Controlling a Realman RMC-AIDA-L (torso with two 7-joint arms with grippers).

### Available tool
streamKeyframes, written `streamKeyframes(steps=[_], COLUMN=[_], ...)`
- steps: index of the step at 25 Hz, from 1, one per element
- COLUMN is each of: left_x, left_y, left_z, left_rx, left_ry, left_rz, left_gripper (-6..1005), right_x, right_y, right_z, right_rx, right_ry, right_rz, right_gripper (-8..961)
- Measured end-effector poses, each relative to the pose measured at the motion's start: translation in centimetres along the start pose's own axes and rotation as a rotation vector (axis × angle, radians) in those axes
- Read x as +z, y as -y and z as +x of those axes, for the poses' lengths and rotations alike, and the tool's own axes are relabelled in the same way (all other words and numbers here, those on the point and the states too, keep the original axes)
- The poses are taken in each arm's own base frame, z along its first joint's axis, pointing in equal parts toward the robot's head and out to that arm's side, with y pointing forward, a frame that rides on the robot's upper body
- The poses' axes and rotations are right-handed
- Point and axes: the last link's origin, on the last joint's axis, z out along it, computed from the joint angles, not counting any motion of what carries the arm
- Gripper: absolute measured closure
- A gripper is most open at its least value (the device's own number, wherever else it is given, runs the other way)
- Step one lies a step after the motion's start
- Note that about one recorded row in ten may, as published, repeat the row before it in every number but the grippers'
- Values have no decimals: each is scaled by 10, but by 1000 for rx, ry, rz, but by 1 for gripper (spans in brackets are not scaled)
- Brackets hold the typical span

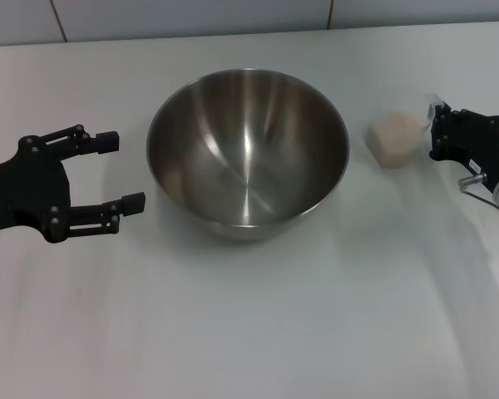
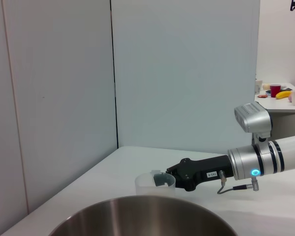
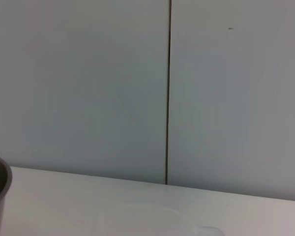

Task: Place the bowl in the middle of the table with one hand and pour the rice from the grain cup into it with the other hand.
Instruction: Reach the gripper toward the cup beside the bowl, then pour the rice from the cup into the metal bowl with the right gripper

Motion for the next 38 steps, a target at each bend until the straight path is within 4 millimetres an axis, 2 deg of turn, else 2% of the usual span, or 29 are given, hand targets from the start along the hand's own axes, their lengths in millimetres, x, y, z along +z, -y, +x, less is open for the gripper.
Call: streamKeyframes(steps=[18, 27, 38], left_x=[-4, -6, -8], left_y=[0, 0, -2], left_z=[-1, -1, -3], left_rx=[-10, -13, -19], left_ry=[-10, -16, -18], left_rz=[18, 25, 22], left_gripper=[140, 140, 140], right_x=[-1, -5, -14], right_y=[-2, -5, -12], right_z=[-1, -13, -40], right_rx=[5, 7, 0], right_ry=[13, 113, 310], right_rz=[-5, -36, -97], right_gripper=[949, 949, 950])
